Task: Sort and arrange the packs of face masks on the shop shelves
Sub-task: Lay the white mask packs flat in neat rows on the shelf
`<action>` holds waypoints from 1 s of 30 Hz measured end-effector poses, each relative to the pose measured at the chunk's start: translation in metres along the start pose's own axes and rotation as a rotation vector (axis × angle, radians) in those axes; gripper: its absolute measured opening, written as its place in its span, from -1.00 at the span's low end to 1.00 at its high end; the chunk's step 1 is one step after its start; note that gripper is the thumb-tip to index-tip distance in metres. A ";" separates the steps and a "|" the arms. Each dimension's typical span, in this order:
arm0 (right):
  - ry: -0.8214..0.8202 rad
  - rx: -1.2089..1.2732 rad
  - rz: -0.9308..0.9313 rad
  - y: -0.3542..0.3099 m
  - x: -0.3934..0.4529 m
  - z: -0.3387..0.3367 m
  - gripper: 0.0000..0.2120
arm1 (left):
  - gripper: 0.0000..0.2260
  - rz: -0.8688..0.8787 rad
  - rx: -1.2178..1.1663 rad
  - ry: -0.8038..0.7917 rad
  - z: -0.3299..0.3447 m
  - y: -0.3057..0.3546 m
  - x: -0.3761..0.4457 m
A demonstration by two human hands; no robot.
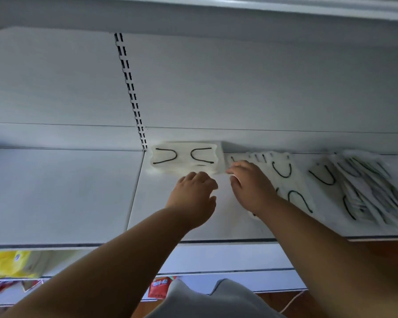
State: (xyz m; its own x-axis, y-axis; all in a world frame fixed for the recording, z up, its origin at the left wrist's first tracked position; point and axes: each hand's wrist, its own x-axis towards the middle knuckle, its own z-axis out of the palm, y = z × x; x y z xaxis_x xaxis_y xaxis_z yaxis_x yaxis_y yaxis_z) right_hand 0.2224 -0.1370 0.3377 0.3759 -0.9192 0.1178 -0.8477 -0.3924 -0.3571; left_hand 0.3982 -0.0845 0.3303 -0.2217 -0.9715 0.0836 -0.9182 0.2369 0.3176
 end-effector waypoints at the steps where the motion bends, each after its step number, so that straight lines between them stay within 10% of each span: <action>1: 0.023 -0.004 0.025 0.007 -0.004 -0.003 -0.69 | -0.69 -0.013 -0.051 -0.015 0.002 0.010 0.000; 8: -0.151 -0.042 0.264 0.070 -0.037 -0.021 -0.79 | -0.64 -0.397 -0.630 -0.219 0.019 0.083 0.024; 14: -0.030 0.074 0.409 0.111 -0.048 -0.038 -0.72 | -0.40 -0.866 -1.075 -0.066 0.034 0.110 0.063; 21: -0.069 0.330 0.361 0.127 -0.044 -0.040 -0.66 | -0.80 -1.044 -1.117 0.015 0.037 0.134 0.085; 30: -0.119 0.781 0.509 0.136 -0.046 -0.041 -0.72 | -0.81 -1.080 -1.153 0.101 0.046 0.151 0.097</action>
State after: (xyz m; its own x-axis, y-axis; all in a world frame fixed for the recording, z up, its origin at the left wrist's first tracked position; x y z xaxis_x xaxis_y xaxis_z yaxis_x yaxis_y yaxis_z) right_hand 0.0744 -0.1496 0.3214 0.1014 -0.9474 -0.3036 -0.4459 0.2295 -0.8652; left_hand 0.2232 -0.1433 0.3433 0.4092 -0.6854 -0.6023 0.1202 -0.6139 0.7802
